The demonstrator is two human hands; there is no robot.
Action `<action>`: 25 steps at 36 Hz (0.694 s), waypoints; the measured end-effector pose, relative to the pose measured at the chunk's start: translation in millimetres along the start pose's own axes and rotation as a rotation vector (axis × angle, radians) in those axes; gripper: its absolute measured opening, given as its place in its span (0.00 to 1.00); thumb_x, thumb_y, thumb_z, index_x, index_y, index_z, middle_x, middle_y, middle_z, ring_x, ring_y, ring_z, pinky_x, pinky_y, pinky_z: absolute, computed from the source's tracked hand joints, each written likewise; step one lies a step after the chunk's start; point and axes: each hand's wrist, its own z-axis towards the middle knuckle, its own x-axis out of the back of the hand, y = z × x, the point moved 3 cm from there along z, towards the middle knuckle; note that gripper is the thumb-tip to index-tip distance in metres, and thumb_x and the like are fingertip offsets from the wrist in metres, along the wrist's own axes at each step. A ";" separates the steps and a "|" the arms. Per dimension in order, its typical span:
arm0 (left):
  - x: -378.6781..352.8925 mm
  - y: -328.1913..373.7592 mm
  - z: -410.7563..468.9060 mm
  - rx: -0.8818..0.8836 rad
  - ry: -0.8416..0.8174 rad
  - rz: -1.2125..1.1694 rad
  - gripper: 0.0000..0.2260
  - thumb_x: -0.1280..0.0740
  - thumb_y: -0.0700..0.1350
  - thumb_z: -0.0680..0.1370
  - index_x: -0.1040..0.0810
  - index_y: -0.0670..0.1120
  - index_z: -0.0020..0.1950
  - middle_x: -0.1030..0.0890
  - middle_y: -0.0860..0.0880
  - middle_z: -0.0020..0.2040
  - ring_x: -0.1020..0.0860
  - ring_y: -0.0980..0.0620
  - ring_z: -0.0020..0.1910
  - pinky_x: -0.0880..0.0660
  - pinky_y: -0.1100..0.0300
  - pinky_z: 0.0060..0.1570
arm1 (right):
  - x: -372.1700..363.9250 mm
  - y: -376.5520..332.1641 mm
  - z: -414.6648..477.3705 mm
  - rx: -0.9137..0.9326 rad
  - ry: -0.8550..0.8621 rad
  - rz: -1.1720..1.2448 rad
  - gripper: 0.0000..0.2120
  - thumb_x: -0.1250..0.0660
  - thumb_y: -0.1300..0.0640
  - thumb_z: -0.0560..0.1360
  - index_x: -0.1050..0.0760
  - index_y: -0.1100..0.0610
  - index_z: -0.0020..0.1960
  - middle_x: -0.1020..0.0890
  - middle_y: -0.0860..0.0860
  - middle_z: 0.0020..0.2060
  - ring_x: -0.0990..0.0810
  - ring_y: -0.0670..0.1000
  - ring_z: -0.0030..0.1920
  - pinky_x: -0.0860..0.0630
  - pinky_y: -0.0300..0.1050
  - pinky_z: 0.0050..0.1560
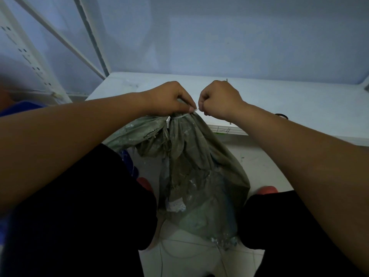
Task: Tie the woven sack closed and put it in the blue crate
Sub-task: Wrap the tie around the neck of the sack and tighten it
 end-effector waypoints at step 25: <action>-4.3 0.1 2.9 0.048 -0.122 0.217 0.06 0.25 0.49 0.74 0.18 0.55 0.49 0.19 0.52 0.43 0.22 0.55 0.41 0.26 0.56 0.46 | 4.3 -17.6 -0.7 0.076 0.016 -0.046 0.13 0.38 0.63 0.70 0.16 0.53 0.41 0.18 0.46 0.34 0.18 0.52 0.47 0.24 0.45 0.44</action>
